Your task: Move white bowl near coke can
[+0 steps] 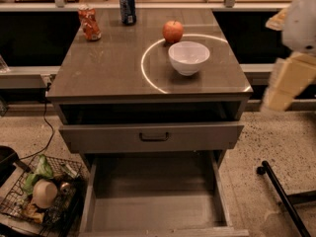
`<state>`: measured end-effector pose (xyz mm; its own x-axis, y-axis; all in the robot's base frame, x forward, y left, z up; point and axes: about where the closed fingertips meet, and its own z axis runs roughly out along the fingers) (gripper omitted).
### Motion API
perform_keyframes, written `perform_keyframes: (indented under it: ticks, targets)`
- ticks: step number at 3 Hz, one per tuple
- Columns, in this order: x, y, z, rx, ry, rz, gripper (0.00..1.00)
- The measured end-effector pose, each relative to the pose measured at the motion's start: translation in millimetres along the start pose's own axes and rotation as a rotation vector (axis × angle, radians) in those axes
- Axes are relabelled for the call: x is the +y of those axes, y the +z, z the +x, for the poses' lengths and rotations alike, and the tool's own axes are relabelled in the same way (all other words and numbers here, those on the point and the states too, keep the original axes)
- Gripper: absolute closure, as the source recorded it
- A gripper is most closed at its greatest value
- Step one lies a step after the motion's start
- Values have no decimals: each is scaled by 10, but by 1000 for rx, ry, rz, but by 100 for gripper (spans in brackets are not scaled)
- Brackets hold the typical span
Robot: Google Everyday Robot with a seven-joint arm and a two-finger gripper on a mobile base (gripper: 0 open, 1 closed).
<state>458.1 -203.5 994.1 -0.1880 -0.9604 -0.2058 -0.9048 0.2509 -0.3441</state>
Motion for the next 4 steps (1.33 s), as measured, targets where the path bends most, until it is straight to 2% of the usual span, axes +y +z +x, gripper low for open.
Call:
perform_keyframes:
  ticks: [1, 2, 3, 4]
  targets:
    - [-459, 415, -294, 23, -75, 45, 0]
    - [-891, 828, -576, -5, -142, 69, 0]
    - [-1158, 1189, -767, -10, -177, 72, 0]
    - [-1200, 1592, -901, -16, -187, 41, 0]
